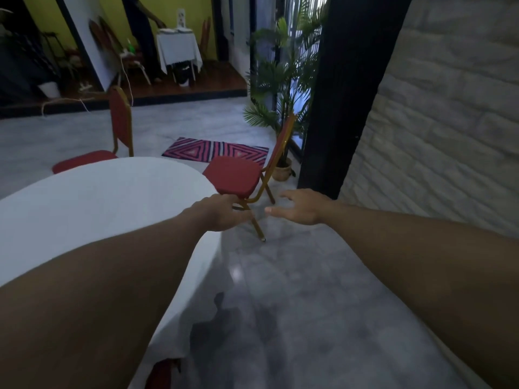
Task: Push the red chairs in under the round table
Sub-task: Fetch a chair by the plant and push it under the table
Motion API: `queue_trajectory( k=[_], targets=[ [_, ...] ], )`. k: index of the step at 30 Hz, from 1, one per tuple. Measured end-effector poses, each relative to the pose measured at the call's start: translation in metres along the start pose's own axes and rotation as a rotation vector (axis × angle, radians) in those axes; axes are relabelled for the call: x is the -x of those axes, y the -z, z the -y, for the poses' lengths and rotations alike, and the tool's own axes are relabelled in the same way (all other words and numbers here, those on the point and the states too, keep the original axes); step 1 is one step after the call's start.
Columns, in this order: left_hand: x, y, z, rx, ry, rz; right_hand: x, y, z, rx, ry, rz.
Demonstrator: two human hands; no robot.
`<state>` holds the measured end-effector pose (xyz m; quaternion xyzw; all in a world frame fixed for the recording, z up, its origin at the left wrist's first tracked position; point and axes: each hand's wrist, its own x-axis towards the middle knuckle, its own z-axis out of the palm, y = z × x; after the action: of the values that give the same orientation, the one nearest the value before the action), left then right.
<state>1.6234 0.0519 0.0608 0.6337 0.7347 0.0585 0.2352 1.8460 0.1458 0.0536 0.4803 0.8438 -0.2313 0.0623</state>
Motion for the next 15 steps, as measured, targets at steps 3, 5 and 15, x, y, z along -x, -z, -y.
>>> queue_trajectory(
  k=[3, 5, 15],
  targets=[
    [-0.04, 0.004, -0.009, -0.003, 0.015, -0.003, -0.032, 0.018, -0.025, -0.003, 0.018, 0.011],
    [-0.072, 0.005, -0.019, -0.004, 0.041, 0.002, -0.055, 0.033, -0.043, 0.011, 0.027, 0.021],
    [-0.228, 0.003, -0.072, 0.008, 0.159, -0.005, -0.16, 0.115, -0.141, 0.058, 0.14, 0.069]
  ],
)
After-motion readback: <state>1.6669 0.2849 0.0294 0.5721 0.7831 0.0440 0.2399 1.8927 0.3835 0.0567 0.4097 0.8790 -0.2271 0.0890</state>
